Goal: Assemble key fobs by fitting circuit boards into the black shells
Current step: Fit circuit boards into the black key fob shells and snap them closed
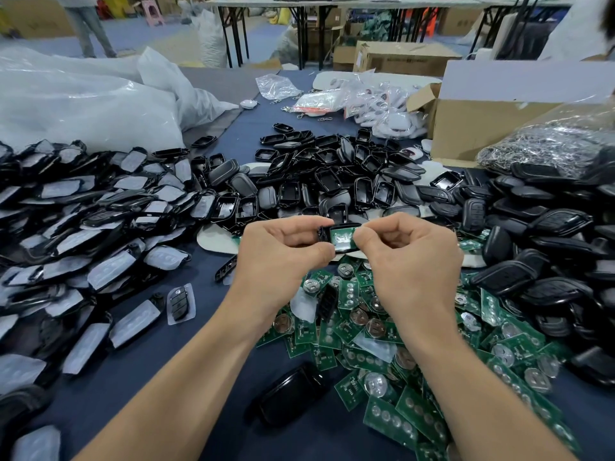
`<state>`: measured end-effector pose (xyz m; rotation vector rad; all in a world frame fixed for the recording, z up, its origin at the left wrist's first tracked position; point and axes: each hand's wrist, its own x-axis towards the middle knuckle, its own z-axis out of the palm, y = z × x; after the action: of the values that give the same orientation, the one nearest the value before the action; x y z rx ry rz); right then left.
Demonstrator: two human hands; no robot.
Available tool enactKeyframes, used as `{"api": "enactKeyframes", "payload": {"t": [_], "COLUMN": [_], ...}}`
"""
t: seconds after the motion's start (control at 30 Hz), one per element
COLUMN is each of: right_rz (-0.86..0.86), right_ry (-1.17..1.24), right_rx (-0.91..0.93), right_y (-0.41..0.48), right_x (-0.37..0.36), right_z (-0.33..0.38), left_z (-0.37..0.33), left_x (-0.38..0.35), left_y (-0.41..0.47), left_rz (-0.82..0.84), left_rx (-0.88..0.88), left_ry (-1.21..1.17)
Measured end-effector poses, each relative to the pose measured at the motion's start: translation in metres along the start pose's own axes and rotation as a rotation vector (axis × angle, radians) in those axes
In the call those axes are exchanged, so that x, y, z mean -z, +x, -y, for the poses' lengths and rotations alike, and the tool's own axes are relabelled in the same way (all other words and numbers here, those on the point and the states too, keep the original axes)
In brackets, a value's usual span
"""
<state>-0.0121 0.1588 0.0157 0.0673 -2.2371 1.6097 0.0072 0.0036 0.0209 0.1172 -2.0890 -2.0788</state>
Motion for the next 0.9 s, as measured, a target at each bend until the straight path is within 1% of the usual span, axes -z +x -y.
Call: {"api": "enactKeyframes", "payload": {"t": [0.23,0.37,0.43,0.57,0.63,0.73,0.83,0.9], "right_rz": [0.005,-0.005,0.015,0.269,0.289,0.298,0.309,0.296], "right_ry": [-0.093,-0.235,-0.163,0.114,0.157,0.086,-0.015,-0.024], "right_rx": [0.065,0.085,0.050,-0.083,-0.086,-0.006,0.080,0.065], "right_y": [-0.006,-0.004,-0.001,0.002,0.004,0.003,-0.002,-0.003], "right_x": [-0.005,-0.004,-0.002,0.000,0.000,0.001,0.000,-0.003], "right_z": [0.003,0.002,0.001,-0.002,-0.001,-0.002,0.000,0.003], "left_z": [0.003,0.002,0.000,-0.002,-0.001,0.000,-0.003,-0.003], "left_x": [0.000,0.000,0.000,0.003,0.003,0.001,0.007,0.011], "left_y": [0.001,0.001,0.000,0.002,0.001,-0.003,-0.002,0.000], "left_rz": [-0.089,-0.131,-0.119,-0.071,-0.034,0.042,0.063,0.025], "left_rx": [-0.003,-0.013,0.007,0.081,0.045,-0.051,-0.084,-0.118], "left_ry": [0.042,0.027,-0.024,-0.113,-0.021,0.293,0.360,0.412]}}
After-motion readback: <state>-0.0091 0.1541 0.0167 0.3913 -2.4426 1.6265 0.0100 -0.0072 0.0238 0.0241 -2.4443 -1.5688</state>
